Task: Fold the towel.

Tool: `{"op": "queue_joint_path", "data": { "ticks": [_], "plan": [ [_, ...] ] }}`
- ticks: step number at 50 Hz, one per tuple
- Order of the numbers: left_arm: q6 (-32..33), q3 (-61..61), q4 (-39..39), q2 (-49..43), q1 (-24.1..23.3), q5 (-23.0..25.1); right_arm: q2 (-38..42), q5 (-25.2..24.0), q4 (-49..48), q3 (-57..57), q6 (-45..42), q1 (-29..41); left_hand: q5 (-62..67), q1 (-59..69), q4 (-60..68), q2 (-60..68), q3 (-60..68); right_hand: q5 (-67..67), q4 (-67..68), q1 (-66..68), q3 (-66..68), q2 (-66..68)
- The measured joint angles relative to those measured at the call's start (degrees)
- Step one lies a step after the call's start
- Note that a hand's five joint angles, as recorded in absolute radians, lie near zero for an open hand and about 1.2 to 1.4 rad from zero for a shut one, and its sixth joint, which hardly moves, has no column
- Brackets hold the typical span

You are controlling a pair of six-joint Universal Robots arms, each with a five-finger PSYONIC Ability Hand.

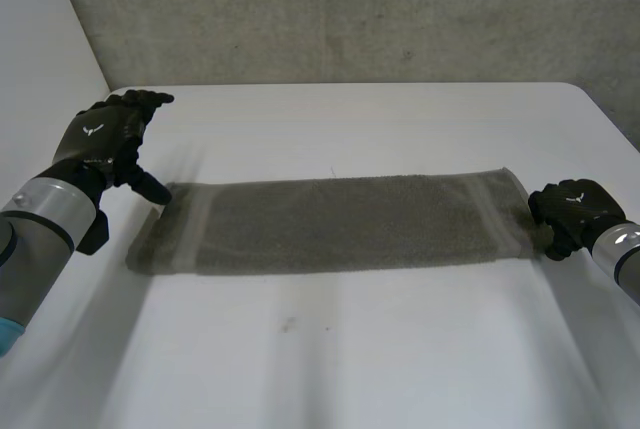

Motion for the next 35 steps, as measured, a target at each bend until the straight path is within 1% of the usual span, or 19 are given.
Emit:
{"op": "queue_joint_path", "data": {
  "ticks": [3,4,5,6,7,8,10,14,17,20,23,24,25,29,32,35],
  "plan": [
    [0.0,0.0,0.0,0.0,0.0,0.0,0.5,0.0,-0.1,-0.3,0.0,0.0,0.0,0.0,0.0,0.0,0.0,0.4,0.5,0.5,0.6,0.6],
    [0.0,0.0,0.0,0.0,0.0,0.0,0.7,0.0,-0.1,-0.4,0.0,0.0,0.0,0.0,0.0,0.0,0.0,1.5,1.8,1.6,1.8,1.8],
    [0.0,-0.1,0.0,-0.1,0.0,0.0,0.9,0.0,-0.1,-0.6,0.0,0.0,0.0,0.0,0.0,0.0,0.0,5.0,5.5,4.5,5.4,5.7],
    [0.0,-0.1,0.0,-0.1,0.0,0.0,0.9,0.0,-0.1,-0.6,0.0,0.0,0.0,0.0,0.0,0.0,0.0,5.0,5.5,4.5,5.4,5.7],
    [0.0,-0.1,0.0,-0.1,0.0,0.0,1.1,-0.1,-0.1,-0.7,-0.1,0.0,0.0,0.0,0.0,0.0,0.0,7.9,8.4,7.0,8.4,8.4],
    [0.0,-0.1,0.0,-0.1,0.0,0.0,1.4,-0.1,-0.1,-0.9,-0.1,0.0,0.0,0.0,0.0,0.0,0.0,19.0,19.9,15.7,20.2,20.4],
    [0.0,-0.1,0.0,-0.1,-0.1,0.0,1.6,-0.1,-0.1,-1.2,-0.1,-0.1,0.0,0.0,0.0,0.0,0.0,23.4,24.4,17.5,24.1,24.2],
    [0.0,-0.3,0.0,-0.2,-0.1,0.0,1.8,0.0,0.0,-1.7,-0.2,-0.3,0.0,0.0,0.0,0.0,0.0,24.0,25.5,17.5,24.9,24.5],
    [0.0,-0.4,0.0,-0.1,-0.1,0.0,1.4,0.4,0.2,-2.2,-0.3,-1.8,0.0,0.0,0.0,0.0,0.0,24.0,25.5,17.5,24.9,24.5],
    [0.0,-0.5,0.0,-0.1,-0.2,0.0,0.2,0.7,0.5,-2.5,-0.4,-4.4,0.0,0.0,0.0,0.0,0.0,24.1,25.5,17.5,25.0,24.5],
    [0.0,-0.6,0.0,0.0,-0.2,0.0,-1.8,1.0,0.9,-2.8,-1.5,-8.9,0.0,0.0,0.0,0.0,0.0,24.1,25.5,17.5,25.0,24.5],
    [0.0,-0.6,0.0,0.0,-0.2,0.0,-1.8,1.0,0.9,-2.8,-1.5,-8.9,0.0,0.0,0.0,0.0,0.0,24.1,25.5,17.5,25.0,24.5],
    [0.0,-0.7,0.0,0.0,-0.2,0.0,-2.7,1.0,1.0,-3.1,-2.7,-11.7,0.0,0.0,0.0,0.0,0.0,24.1,25.5,17.5,25.0,24.5],
    [0.1,-0.7,0.0,0.1,-0.2,0.0,-4.3,0.9,1.6,-4.3,-6.5,-17.1,0.0,0.0,0.0,0.0,0.0,24.1,25.5,17.5,25.0,24.5],
    [0.1,-0.7,0.0,0.1,-0.2,0.0,-5.2,0.8,2.6,-5.7,-8.8,-19.1,0.0,0.0,0.0,0.0,0.0,24.1,25.7,17.5,25.0,24.5],
    [0.1,-0.7,0.0,0.1,-0.2,0.0,-5.5,0.8,3.1,-6.4,-9.3,-19.4,0.0,0.0,0.0,0.0,0.0,24.2,25.7,17.5,25.0,24.5]
  ]
}}
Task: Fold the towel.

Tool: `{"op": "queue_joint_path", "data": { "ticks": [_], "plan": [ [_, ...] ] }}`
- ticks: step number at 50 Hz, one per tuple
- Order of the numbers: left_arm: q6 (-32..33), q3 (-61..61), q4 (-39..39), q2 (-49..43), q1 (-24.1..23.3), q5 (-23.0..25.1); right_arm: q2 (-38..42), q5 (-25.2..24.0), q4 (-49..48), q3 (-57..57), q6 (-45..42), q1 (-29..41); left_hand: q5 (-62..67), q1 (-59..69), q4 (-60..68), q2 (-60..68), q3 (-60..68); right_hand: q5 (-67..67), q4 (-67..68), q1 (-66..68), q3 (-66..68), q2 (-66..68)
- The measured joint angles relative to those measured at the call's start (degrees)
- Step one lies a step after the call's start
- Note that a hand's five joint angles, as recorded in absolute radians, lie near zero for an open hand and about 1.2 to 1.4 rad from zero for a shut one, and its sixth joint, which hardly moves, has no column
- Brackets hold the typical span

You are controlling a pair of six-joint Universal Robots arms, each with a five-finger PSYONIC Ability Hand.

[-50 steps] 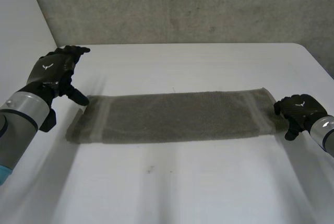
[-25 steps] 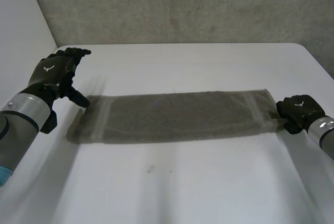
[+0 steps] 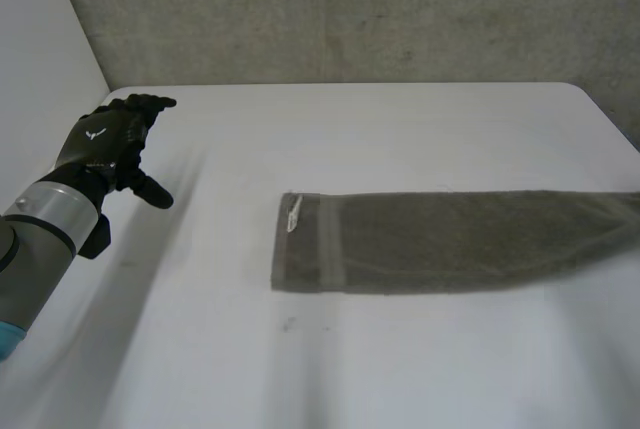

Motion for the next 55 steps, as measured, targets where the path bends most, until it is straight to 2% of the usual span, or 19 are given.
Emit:
{"op": "queue_joint_path", "data": {
  "ticks": [2,8,9,11,12,14,16,17,24,30,35,36,37,38,39,41,45,48,55],
  "plan": [
    [0.0,0.0,0.0,0.0,0.0,0.0,-0.9,0.0,0.9,-1.4,0.0,0.7,0.0,0.0,0.0,0.0,0.0,0.2,0.0,0.0,0.0,0.0],
    [0.0,-0.1,0.0,0.1,0.0,0.0,-5.1,0.0,1.9,-4.6,4.8,11.6,0.0,0.0,0.0,0.0,0.0,0.7,0.0,0.0,0.0,0.0],
    [0.0,-0.1,0.0,0.1,-0.1,0.0,-5.9,0.0,1.8,-5.4,6.3,15.6,0.0,0.0,0.0,0.0,0.0,0.8,0.0,0.0,0.0,0.0],
    [0.0,-0.1,0.0,0.1,-0.1,0.0,-6.2,-0.1,1.8,-5.7,6.9,17.4,0.0,0.0,0.0,0.0,0.0,0.8,0.0,0.0,0.0,0.0],
    [0.0,-0.2,0.0,0.2,-0.1,0.0,-6.6,-0.1,1.7,-6.7,8.3,23.5,0.0,0.0,0.0,0.0,0.0,0.8,0.0,0.0,0.0,0.0],
    [0.0,-0.2,0.0,0.2,-0.1,0.0,-6.2,-0.1,1.4,-7.7,9.0,29.1,0.0,0.0,0.0,0.0,0.0,0.8,0.0,0.0,0.0,0.0],
    [0.0,-0.2,0.0,0.2,-0.1,0.0,-5.1,0.0,1.3,-8.9,9.3,34.7,0.0,0.0,0.0,0.0,0.0,0.9,0.0,0.0,0.0,0.0],
    [0.0,-0.3,0.0,0.2,-0.2,0.0,-3.6,0.1,1.1,-10.1,9.4,39.8,0.0,0.0,0.0,0.0,0.0,0.9,0.0,0.0,0.0,0.0],
    [0.0,-0.3,0.0,0.2,-0.2,0.0,6.0,0.4,1.0,-15.4,9.1,57.8,0.0,0.0,0.0,0.0,0.0,1.1,0.0,0.0,0.0,0.0],
    [0.0,-0.3,-0.1,0.1,-0.3,0.0,15.9,0.4,1.4,-18.0,8.7,66.1,0.0,0.0,0.0,0.0,0.0,1.1,0.0,0.0,0.0,0.0],
    [0.0,-0.4,-0.1,-0.1,-0.4,0.0,19.4,0.6,1.6,-18.2,8.4,67.8,0.0,0.0,0.0,0.0,0.0,-1.9,-3.9,-2.2,-3.7,-3.4],
    [0.0,-0.5,-0.1,-0.1,-0.4,0.0,19.6,0.7,1.6,-18.2,8.4,67.9,0.0,0.0,0.0,0.0,0.0,-8.1,-12.3,-6.5,-11.8,-11.5],
    [0.0,-0.5,0.0,-0.2,-0.4,0.0,19.5,1.0,1.7,-18.1,8.4,67.9,0.0,0.0,0.0,0.0,0.0,-9.7,-14.4,-8.5,-13.8,-13.1],
    [0.0,-0.5,0.0,-0.3,-0.5,0.0,18.6,2.0,1.7,-18.0,8.4,67.7,0.0,0.0,0.0,0.0,0.0,-24.5,-30.4,-23.6,-29.8,-30.0],
    [0.1,-0.5,0.0,-0.3,-0.5,0.0,18.1,2.5,1.7,-17.9,8.5,67.6,0.0,0.0,0.0,0.0,0.0,-34.3,-40.3,-32.6,-39.7,-38.8],
    [0.1,-0.4,0.0,-0.4,-0.8,0.0,15.9,4.5,1.8,-17.5,8.9,67.1,0.0,0.0,0.0,0.0,0.0,-47.6,-52.9,-40.7,-52.2,-51.2],
    [0.3,0.1,0.1,-0.6,-1.7,0.1,12.5,7.2,1.9,-16.5,10.0,65.6,0.0,0.0,0.0,0.0,0.0,-50.8,-55.1,-41.7,-55.3,-53.6],
    [1.1,2.4,0.6,-1.7,-5.0,0.1,5.0,10.6,1.9,-12.8,14.4,61.1,0.0,0.0,0.0,0.0,0.0,-51.1,-55.1,-41.7,-55.5,-53.7],
    [2.7,8.1,1.2,-7.0,-11.6,-0.2,-2.9,11.3,2.1,-4.2,22.9,51.8,0.0,0.0,0.0,0.0,0.0,-51.1,-55.1,-41.7,-55.5,-53.7]
  ]
}}
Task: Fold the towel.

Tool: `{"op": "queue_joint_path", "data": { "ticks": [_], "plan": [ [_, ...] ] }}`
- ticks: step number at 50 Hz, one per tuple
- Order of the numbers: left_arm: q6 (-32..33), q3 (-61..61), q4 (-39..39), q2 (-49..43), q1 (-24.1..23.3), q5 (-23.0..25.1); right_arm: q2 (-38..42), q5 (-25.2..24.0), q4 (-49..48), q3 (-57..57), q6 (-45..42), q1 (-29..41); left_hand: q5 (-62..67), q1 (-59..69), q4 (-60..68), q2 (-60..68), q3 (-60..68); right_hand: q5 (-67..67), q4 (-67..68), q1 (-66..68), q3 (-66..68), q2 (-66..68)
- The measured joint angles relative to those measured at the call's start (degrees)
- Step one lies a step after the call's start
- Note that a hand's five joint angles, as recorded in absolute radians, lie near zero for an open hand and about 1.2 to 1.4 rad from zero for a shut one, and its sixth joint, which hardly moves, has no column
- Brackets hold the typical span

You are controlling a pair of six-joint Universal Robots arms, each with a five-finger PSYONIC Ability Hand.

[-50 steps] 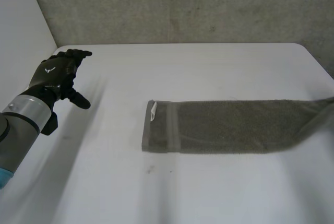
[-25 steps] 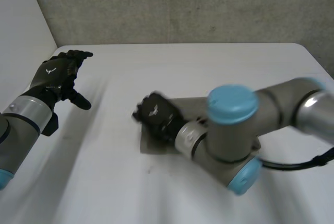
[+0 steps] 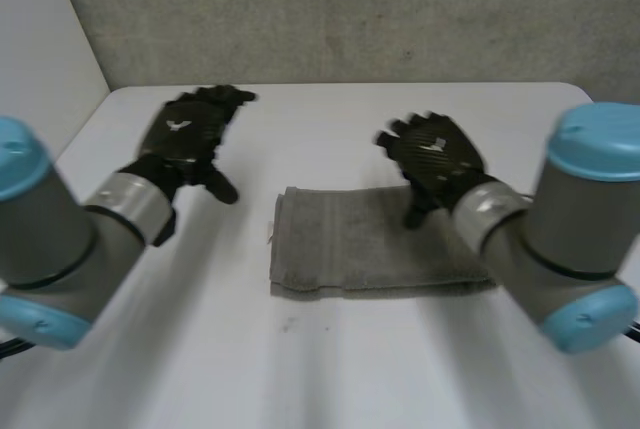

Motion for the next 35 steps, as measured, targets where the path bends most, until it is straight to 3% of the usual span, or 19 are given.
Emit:
{"op": "queue_joint_path", "data": {
  "ticks": [9,15,18,19,20,21,23,24,29,35],
  "plan": [
    [1.8,11.6,-2.1,-15.5,-10.1,-2.2,-3.7,-5.8,-0.2,15.5,3.9,-14.9,0.0,0.0,0.0,0.0,0.0,-0.2,0.0,0.0,0.0,0.0],
    [5.2,14.3,-2.9,-21.2,-12.8,-6.4,-3.0,-10.4,-1.6,20.8,3.0,-19.9,0.0,0.0,0.0,0.0,0.0,3.0,3.3,2.2,3.9,3.2],
    [5.8,14.4,-3.0,-21.5,-13.2,-7.1,-2.1,-11.6,-2.4,21.7,2.6,-20.7,0.0,0.0,0.0,0.0,0.0,3.0,3.3,2.2,3.9,3.2],
    [7.8,14.2,-3.1,-21.9,-13.9,-8.8,-0.2,-12.9,-4.4,22.3,1.5,-21.5,0.0,0.0,0.0,0.0,0.0,27.9,29.9,24.5,31.7,30.9],
    [8.1,14.1,-3.1,-21.8,-14.0,-9.1,0.1,-13.0,-4.7,22.3,1.3,-21.6,0.0,0.0,0.0,0.0,0.0,29.3,31.4,25.7,32.4,32.5],
    [8.6,13.7,-3.1,-21.3,-14.2,-9.7,0.8,-13.3,-5.5,22.1,0.6,-21.8,0.0,0.0,0.0,0.0,0.0,40.7,43.7,34.2,44.7,44.6],
    [8.8,13.5,-3.1,-21.0,-14.3,-9.9,1.1,-13.4,-5.9,22.1,0.3,-21.9,0.0,0.0,0.0,0.0,0.0,40.7,43.7,34.2,44.7,44.6],
    [9.1,12.5,-3.1,-19.5,-14.3,-10.7,1.4,-13.4,-6.9,21.5,-0.6,-22.0,0.0,0.0,0.0,0.0,0.0,49.4,52.8,39.0,53.7,51.8],
    [9.1,9.5,-3.0,-14.1,-14.0,-12.2,0.3,-13.0,-8.8,19.0,-1.8,-21.6,0.0,0.0,0.0,0.0,0.0,51.2,54.9,40.1,55.5,52.5],
    [8.6,5.9,-3.0,-6.8,-13.2,-13.3,-2.1,-11.4,-9.2,12.7,-1.4,-14.5,0.0,0.0,-0.1,0.0,0.0,52.1,55.0,40.8,55.6,52.8]
  ]
}}
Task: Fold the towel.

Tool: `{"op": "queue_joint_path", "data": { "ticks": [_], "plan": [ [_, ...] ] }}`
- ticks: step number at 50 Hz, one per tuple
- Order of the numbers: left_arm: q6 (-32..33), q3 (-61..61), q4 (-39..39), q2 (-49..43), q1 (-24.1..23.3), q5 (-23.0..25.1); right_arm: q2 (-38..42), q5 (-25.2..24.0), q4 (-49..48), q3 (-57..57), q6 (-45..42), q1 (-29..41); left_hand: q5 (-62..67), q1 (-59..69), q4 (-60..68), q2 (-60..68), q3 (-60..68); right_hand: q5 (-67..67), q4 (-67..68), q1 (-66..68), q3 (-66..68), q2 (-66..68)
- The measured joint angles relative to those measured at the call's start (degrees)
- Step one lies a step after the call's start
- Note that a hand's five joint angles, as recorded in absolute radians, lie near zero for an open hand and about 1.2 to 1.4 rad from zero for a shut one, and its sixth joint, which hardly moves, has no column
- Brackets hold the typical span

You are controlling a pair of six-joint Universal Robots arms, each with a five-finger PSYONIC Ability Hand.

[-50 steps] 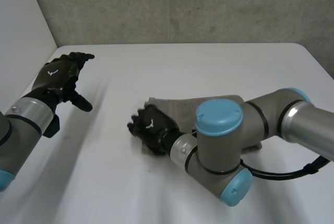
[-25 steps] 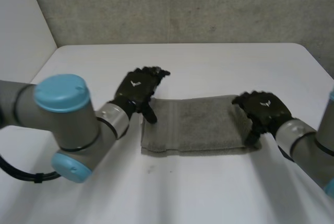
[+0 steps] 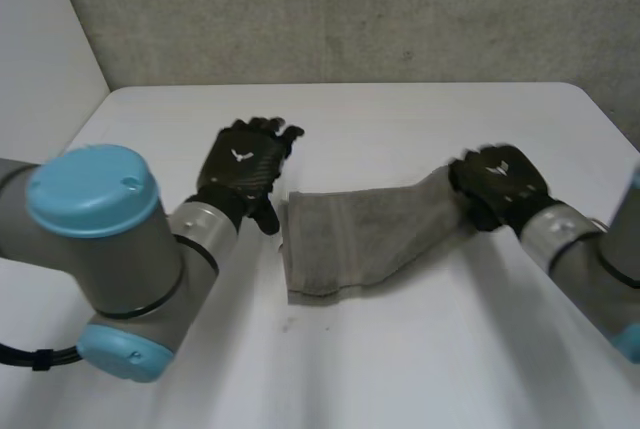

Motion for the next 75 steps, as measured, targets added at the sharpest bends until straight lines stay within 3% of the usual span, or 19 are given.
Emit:
{"op": "queue_joint_path", "data": {
  "ticks": [2,9,15,18,19,20,21,26,31,36,41,49,54,60,70,75],
  "plan": [
    [-0.1,-0.9,0.0,1.9,0.6,-0.1,0.3,0.5,0.4,-2.0,0.1,3.2,0.0,0.0,0.0,0.0,0.0,0.1,0.1,0.3,0.0,0.2],
    [-0.3,-5.0,0.5,9.2,4.1,-0.4,9.4,2.4,4.3,-14.7,-0.9,25.0,0.0,0.0,0.0,0.0,0.0,0.6,0.1,0.9,0.3,0.3],
    [-0.3,-5.8,0.7,10.1,5.2,-0.4,17.6,2.8,7.0,-19.2,-3.5,32.1,0.0,0.0,0.0,0.0,0.0,-1.3,-1.8,-1.8,-1.6,-2.5],
    [-0.5,-5.3,0.7,9.7,5.4,-0.3,17.3,4.4,7.5,-19.3,-4.3,32.1,0.0,0.0,0.0,0.0,0.0,-23.6,-25.6,-24.9,-25.0,-25.8],
    [-0.8,-4.9,0.8,9.4,5.4,-0.3,16.0,6.0,7.7,-18.9,-4.4,31.7,0.0,0.0,0.0,0.0,0.0,-38.4,-41.3,-36.0,-40.5,-41.3],
    [-0.8,-4.9,0.8,9.4,5.4,-0.3,16.0,6.0,7.7,-18.9,-4.4,31.7,0.0,0.0,0.0,0.0,0.0,-38.4,-41.3,-36.0,-40.5,-41.3],
    [-1.4,-3.9,0.9,8.6,5.2,-0.2,13.6,8.3,7.8,-18.1,-3.9,30.6,0.0,0.0,0.0,0.0,0.0,-50.0,-53.7,-40.7,-53.2,-51.8],
    [-4.2,-0.4,0.8,5.1,4.5,-0.1,7.7,12.1,7.8,-15.3,-0.5,26.5,0.0,0.0,0.0,0.0,0.0,-52.1,-55.0,-40.8,-55.5,-53.0],
    [-7.8,3.6,-0.1,0.5,3.4,0.0,3.8,12.8,7.7,-13.1,5.2,22.4,0.0,0.0,0.0,0.0,0.0,-52.1,-55.0,-40.8,-55.5,-53.0],
    [-11.3,7.2,-4.2,-5.5,1.4,-0.3,1.9,7.7,9.0,-12.7,15.7,16.1,0.0,0.0,0.1,0.1,0.1,-52.3,-55.0,-40.8,-55.5,-53.0],
    [-12.3,8.2,-8.2,-8.9,-0.3,-1.4,5.3,2.7,12.6,-16.0,19.3,14.0,0.0,0.0,0.1,0.3,0.1,-52.3,-55.0,-40.8,-55.5,-53.0],
    [-12.5,7.4,-12.2,-11.9,-1.8,-5.4,15.8,-0.1,20.7,-24.9,18.6,14.4,0.0,0.0,0.1,0.3,0.2,-52.3,-55.0,-40.8,-55.5,-53.0],
    [-12.1,6.5,-12.5,-13.1,-2.2,-6.7,21.4,0.4,23.6,-29.3,14.4,14.7,0.0,0.0,0.1,0.3,0.2,-52.4,-55.0,-40.8,-55.5,-53.0],
    [-11.7,6.8,-12.3,-13.3,-2.2,-6.6,22.6,2.4,24.8,-31.4,8.7,14.3,0.0,0.0,0.1,0.3,0.2,-52.6,-55.0,-40.8,-55.5,-53.0],
    [-8.5,10.8,-13.1,-8.2,-1.7,-6.1,12.2,5.3,24.5,-31.9,5.9,11.3,0.0,0.2,0.4,0.6,0.5,-52.6,-55.0,-40.8,-55.5,-53.0],
    [-6.6,14.0,-14.7,1.4,1.8,-6.0,1.7,9.6,23.7,-31.2,11.1,8.7,0.0,1.3,1.8,1.9,1.8,-52.6,-55.0,-40.8,-55.5,-53.0]
  ]
}}
